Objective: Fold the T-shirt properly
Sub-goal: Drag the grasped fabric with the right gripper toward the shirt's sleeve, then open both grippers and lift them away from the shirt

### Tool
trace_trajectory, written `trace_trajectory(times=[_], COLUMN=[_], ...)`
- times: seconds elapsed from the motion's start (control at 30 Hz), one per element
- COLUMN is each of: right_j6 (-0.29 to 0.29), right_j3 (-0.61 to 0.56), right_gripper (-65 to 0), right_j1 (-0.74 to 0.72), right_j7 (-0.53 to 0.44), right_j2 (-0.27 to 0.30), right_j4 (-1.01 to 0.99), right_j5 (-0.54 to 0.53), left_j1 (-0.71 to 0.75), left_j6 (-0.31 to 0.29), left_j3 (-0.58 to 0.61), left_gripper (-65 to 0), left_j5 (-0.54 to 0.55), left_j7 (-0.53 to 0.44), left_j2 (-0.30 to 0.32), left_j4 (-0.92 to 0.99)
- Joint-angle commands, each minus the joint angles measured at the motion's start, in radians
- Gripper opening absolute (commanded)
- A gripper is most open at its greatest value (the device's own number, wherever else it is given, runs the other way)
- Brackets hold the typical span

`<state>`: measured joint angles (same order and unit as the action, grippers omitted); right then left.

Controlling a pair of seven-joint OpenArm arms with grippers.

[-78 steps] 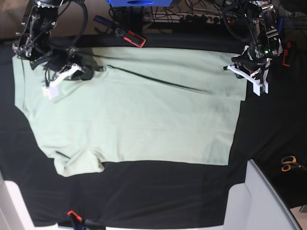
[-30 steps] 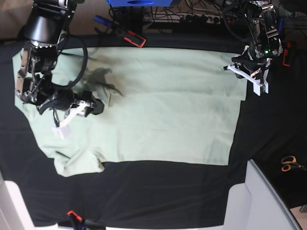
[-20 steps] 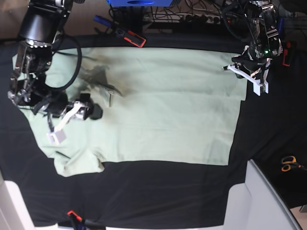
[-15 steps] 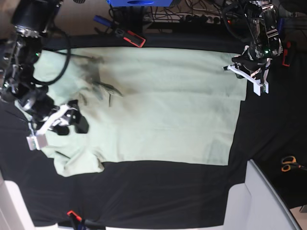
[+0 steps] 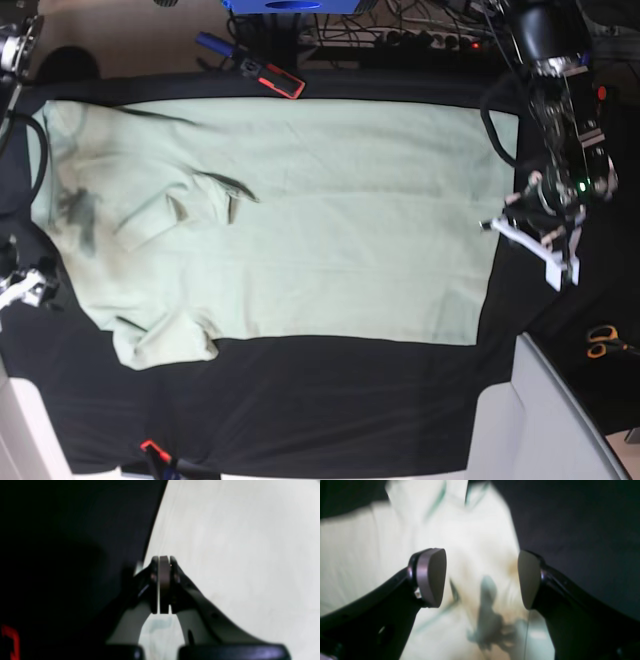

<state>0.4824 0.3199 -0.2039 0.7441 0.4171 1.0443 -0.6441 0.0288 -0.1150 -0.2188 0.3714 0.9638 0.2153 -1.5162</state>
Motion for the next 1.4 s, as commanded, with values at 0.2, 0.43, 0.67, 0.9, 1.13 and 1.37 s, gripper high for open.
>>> trace_trajectory(times=[0.2, 0.43, 0.67, 0.9, 1.13, 1.37], right_j6=[0.006, 0.000, -0.031, -0.041, -0.049, -0.047], right_j3=[-0.241, -0.256, -0.258, -0.256, -0.255, -0.235], right_gripper=[-21.6, -21.3, -17.1, -17.4, -17.6, -23.1], right_j1=[-0.226, -0.398, -0.403, -0.403, -0.392, -0.279], right_j7=[-0.240, -0.601, -0.749, -0.748, -0.749, -0.613], right_j2=[0.032, 0.003, -0.019, -0.024, -0.044, -0.039], right_j4=[-0.339, -0.829, -0.892, -0.892, -0.884, -0.556], right_j5=[0.217, 0.309, 0.404, 0.452, 0.452, 0.436], left_j1=[-0.206, -0.189, -0.146, -0.152, -0.154, -0.025], left_j6=[0.005, 0.005, 0.004, 0.004, 0.004, 0.004], left_j3=[0.085, 0.078, 0.078, 0.078, 0.086, 0.075], left_gripper=[-65.0, -65.0, -65.0, -65.0, -65.0, -60.5], left_j5=[-0.007, -0.007, -0.001, -0.005, 0.002, 0.140], left_j7=[-0.015, -0.029, -0.030, -0.030, -0.027, 0.024], left_j2=[0.121, 0.154, 0.177, 0.177, 0.175, 0.166], left_j4=[0.277, 0.294, 0.293, 0.296, 0.293, 0.110])
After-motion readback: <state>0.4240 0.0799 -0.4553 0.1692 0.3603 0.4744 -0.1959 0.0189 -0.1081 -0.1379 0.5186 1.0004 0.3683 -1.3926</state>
